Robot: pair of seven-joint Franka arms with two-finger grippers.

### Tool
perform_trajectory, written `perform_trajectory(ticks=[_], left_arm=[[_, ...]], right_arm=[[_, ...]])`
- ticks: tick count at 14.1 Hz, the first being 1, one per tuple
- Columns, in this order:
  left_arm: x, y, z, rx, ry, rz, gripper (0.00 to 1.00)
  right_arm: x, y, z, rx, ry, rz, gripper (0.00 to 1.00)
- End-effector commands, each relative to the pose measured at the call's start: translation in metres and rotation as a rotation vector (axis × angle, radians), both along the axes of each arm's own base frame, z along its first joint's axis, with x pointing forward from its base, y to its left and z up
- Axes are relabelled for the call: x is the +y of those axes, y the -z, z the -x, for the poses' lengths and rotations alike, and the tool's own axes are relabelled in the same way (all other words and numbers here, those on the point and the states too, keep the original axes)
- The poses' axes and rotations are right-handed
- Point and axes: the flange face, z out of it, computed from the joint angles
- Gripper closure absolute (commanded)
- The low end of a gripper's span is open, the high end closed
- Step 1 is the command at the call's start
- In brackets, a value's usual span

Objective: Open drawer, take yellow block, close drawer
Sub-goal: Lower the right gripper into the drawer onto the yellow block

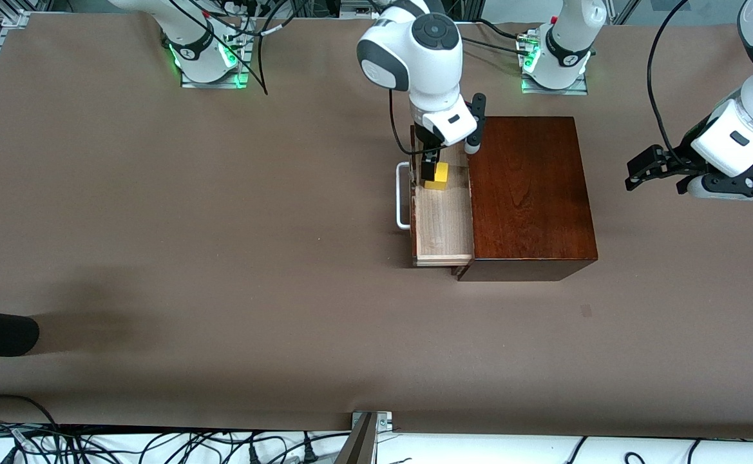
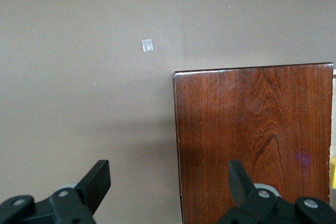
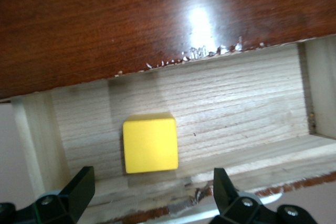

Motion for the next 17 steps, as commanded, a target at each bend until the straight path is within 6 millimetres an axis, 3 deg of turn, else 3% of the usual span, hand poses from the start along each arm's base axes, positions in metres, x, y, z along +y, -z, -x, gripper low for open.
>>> perform_trajectory(ticks=[1, 6, 12, 15, 16, 17], left_arm=[[-0.001, -0.007, 0.004, 0.002, -0.004, 0.006, 0.00], [-0.002, -0.007, 0.004, 0.002, -0.002, 0.006, 0.00], [-0.002, -0.007, 0.004, 0.002, -0.002, 0.006, 0.00], [-0.002, -0.009, 0.001, -0.004, -0.002, 0.006, 0.00], [-0.002, -0.007, -0.001, -0.001, -0.002, 0.006, 0.00], [-0.003, -0.008, -0.001, -0.003, 0.004, 0.006, 0.00]], right_arm=[[0.012, 0.010, 0.006, -0.019, -0.029, 0.011, 0.00], [0.018, 0.040, 0.003, -0.028, -0.034, -0.001, 0.00], [0.018, 0.054, 0.001, -0.026, -0.032, 0.009, 0.00], [0.017, 0.066, 0.000, -0.021, -0.036, 0.024, 0.10], [0.016, 0.069, -0.002, -0.023, -0.033, 0.024, 0.18], [0.016, 0.069, -0.002, -0.024, -0.038, 0.025, 0.34]])
